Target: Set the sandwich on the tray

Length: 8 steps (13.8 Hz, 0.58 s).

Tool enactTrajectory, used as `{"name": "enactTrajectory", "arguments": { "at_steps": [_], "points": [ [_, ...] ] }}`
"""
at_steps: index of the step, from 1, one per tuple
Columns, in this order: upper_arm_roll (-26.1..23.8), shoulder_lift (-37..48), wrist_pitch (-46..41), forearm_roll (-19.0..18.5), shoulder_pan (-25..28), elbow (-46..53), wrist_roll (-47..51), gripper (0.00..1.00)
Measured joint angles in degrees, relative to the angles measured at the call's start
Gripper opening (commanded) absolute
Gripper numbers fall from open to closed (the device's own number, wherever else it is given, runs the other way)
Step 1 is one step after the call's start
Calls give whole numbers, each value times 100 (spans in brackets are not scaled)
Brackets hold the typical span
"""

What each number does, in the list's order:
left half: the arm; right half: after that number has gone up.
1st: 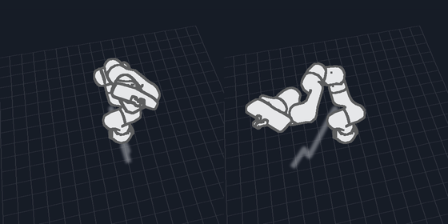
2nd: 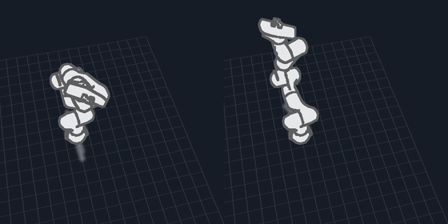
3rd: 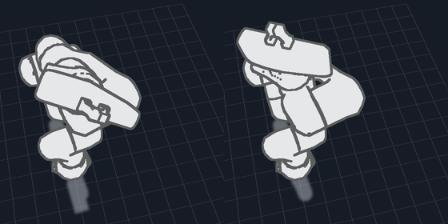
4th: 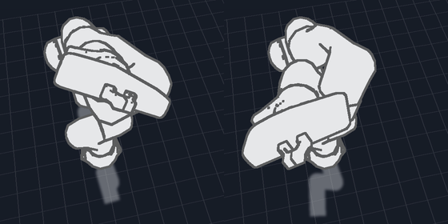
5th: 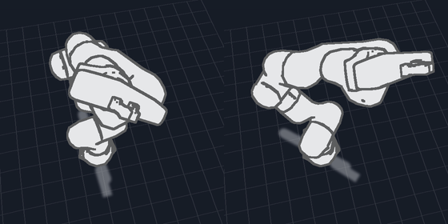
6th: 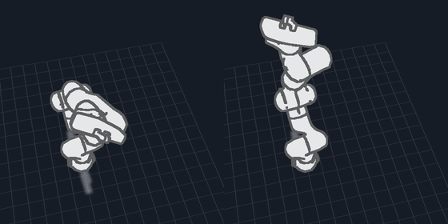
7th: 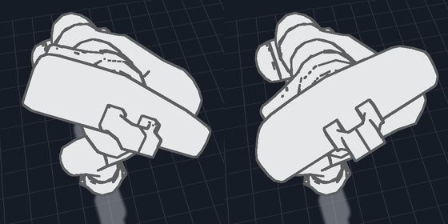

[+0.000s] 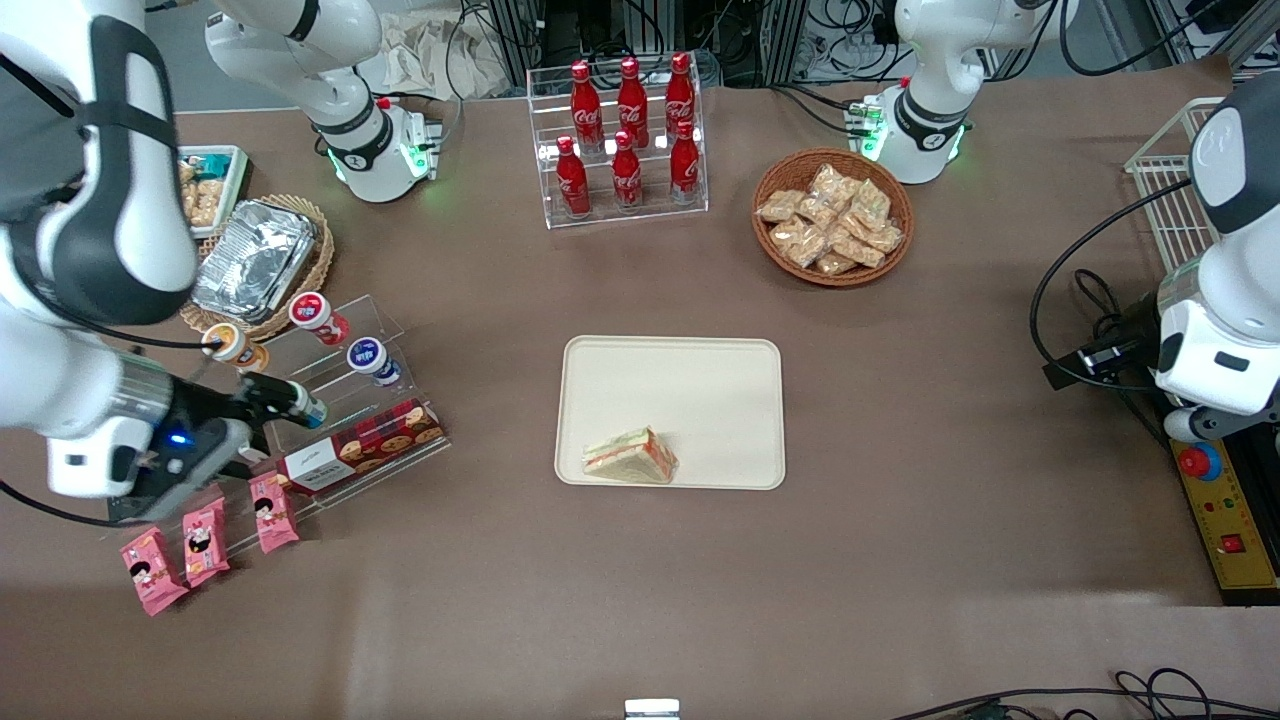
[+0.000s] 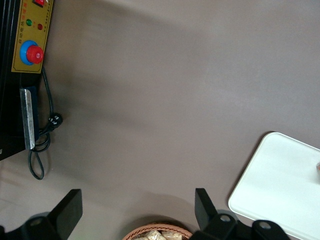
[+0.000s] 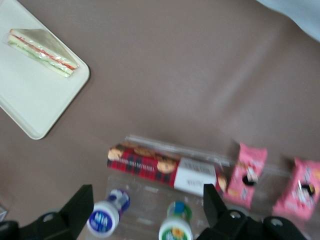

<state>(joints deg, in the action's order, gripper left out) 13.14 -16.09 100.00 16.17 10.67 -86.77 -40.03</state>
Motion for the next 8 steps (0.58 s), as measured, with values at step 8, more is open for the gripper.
{"name": "enactTrajectory", "arguments": {
  "at_steps": [8],
  "points": [
    [434,481,-631,-963,-8,-2,1298,98]
  ]
}}
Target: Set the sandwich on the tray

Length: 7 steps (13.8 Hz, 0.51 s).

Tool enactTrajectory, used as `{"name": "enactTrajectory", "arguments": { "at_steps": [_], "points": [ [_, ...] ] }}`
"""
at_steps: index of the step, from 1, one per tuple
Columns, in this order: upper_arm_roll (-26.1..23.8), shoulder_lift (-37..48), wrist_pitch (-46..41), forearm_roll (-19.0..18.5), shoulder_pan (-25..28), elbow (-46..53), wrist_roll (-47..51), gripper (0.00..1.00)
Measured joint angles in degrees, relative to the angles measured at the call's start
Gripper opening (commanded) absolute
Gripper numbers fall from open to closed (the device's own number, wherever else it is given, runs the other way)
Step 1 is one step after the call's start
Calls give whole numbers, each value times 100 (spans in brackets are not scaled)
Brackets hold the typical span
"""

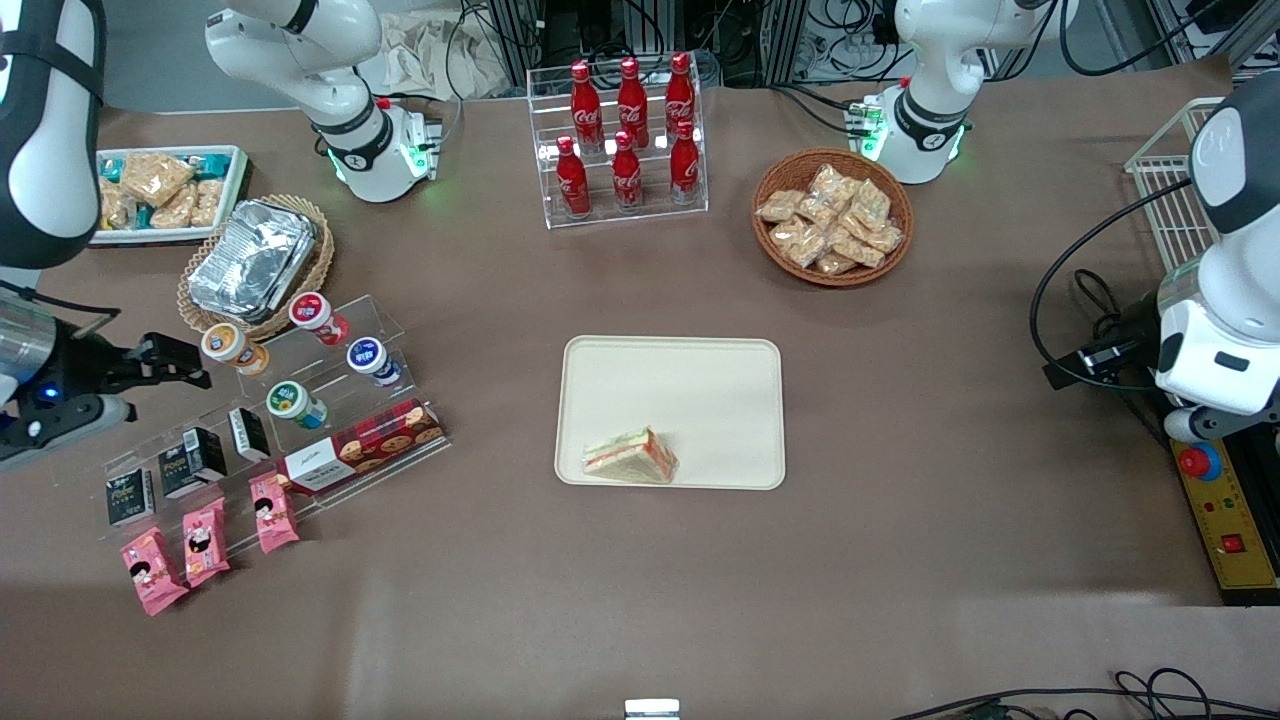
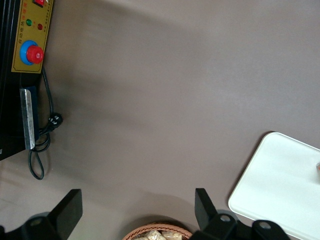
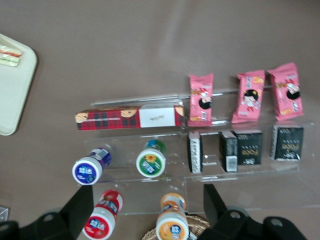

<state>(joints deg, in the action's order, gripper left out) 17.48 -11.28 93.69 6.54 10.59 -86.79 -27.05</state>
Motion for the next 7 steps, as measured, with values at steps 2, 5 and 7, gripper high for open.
{"name": "enactTrajectory", "arguments": {
  "at_steps": [2,5,7],
  "points": [
    [146,8,-60,-4,-10,26,0,98],
    [212,24,-445,-13,-9,350,323,98],
    [204,37,-596,-13,-5,479,913,98]
  ]
}}
